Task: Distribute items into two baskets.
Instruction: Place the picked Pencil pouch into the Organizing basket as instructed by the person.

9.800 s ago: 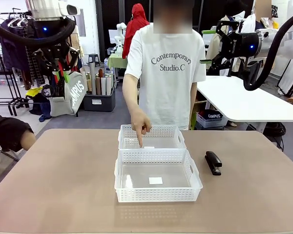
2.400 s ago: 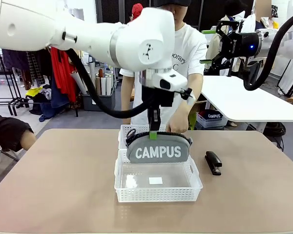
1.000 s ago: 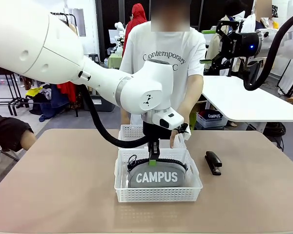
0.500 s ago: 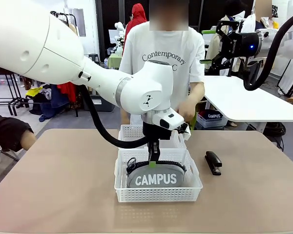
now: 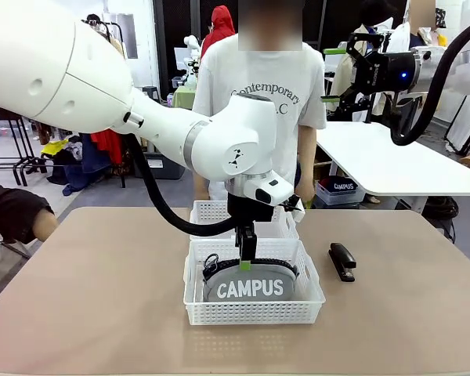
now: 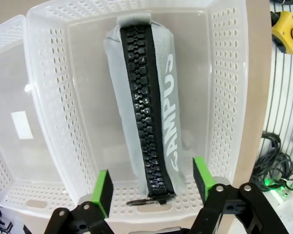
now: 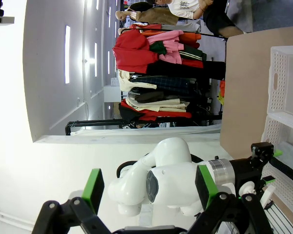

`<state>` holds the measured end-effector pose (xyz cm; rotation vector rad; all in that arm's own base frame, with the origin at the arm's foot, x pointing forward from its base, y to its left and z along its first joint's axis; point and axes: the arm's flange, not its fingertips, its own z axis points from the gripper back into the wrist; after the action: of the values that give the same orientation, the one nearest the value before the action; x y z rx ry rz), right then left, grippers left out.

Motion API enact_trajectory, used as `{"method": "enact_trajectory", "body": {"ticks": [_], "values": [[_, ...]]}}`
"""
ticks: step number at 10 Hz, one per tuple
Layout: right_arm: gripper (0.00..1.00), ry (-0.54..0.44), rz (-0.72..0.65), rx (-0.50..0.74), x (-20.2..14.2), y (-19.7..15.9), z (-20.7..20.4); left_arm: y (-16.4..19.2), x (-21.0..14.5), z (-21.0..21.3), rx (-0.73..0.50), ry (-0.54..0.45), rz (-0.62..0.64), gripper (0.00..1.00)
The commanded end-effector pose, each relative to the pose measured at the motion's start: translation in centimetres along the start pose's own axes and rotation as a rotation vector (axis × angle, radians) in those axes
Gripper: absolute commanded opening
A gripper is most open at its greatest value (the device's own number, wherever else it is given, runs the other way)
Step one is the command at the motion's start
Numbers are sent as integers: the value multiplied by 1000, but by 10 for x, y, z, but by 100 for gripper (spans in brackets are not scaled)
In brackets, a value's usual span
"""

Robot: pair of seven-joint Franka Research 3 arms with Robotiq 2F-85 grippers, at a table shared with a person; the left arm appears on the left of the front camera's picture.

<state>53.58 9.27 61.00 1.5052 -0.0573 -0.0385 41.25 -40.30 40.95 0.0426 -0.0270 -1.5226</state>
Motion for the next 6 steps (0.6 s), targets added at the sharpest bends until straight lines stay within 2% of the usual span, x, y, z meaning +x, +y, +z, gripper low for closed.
{"method": "enact_trajectory", "body": {"ticks": [1, 6], "values": [[100, -4, 2, 1, 0, 1, 0, -6, -8, 10, -6, 1, 14, 100], [100, -4, 2, 1, 0, 1, 0, -7, -11, 18, -21, -10, 21, 100]]}}
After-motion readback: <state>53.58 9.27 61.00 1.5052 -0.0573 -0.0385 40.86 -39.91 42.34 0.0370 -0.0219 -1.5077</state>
